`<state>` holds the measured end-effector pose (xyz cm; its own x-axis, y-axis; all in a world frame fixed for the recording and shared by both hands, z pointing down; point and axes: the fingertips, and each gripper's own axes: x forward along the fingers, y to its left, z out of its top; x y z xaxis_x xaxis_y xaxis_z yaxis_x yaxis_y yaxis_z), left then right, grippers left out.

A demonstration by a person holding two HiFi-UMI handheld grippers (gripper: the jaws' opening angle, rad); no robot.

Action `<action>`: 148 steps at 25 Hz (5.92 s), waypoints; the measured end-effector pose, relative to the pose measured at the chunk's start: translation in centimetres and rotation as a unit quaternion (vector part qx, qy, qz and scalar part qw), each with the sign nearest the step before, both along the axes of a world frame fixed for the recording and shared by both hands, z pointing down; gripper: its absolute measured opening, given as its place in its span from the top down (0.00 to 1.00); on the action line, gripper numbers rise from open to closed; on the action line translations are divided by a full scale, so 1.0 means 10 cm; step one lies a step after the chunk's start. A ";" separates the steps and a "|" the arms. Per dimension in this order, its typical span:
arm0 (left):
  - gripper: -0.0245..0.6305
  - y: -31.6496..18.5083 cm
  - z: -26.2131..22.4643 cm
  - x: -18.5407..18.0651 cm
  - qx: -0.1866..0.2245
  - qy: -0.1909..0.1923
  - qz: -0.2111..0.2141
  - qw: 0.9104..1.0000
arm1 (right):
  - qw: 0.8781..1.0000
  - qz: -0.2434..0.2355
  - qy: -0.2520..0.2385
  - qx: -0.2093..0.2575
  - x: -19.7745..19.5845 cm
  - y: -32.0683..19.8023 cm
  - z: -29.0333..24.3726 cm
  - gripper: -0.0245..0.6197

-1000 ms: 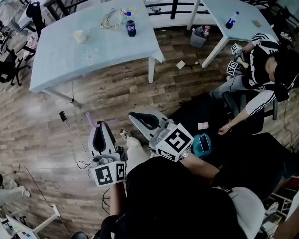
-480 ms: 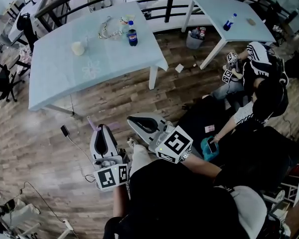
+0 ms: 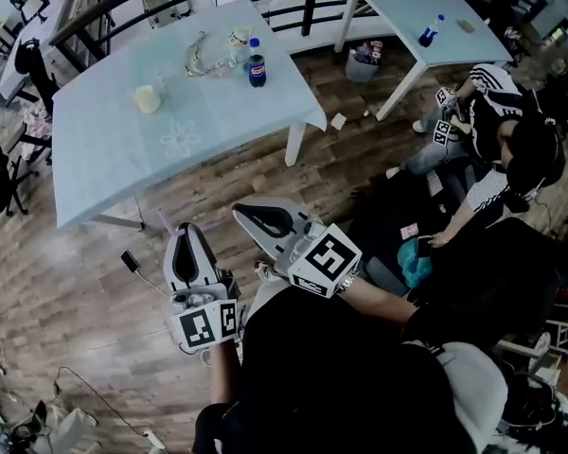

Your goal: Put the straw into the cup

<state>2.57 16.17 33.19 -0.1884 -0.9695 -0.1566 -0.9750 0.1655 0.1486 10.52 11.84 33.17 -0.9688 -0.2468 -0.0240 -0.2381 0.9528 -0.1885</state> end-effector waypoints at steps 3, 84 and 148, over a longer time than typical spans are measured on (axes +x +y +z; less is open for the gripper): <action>0.92 -0.01 -0.03 -0.14 0.003 -0.004 0.002 1.000 | 1.000 0.001 -0.003 0.001 -0.16 0.00 -0.01 0.95; 0.92 -4.46 1.30 -4.34 -0.109 -0.011 0.195 0.975 | 0.964 0.246 0.062 -0.074 -3.66 -3.49 0.51 0.95; 0.81 -5.11 3.00 -4.47 -0.285 -0.017 0.195 0.938 | 0.923 0.352 0.099 -0.116 -3.28 -3.45 0.84 0.95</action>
<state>-42.14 -34.89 63.16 0.1941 -0.8913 0.4097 -0.9804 -0.1620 0.1120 -22.30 -22.62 41.53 -0.5457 -0.7938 0.2685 -0.8350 0.4881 -0.2540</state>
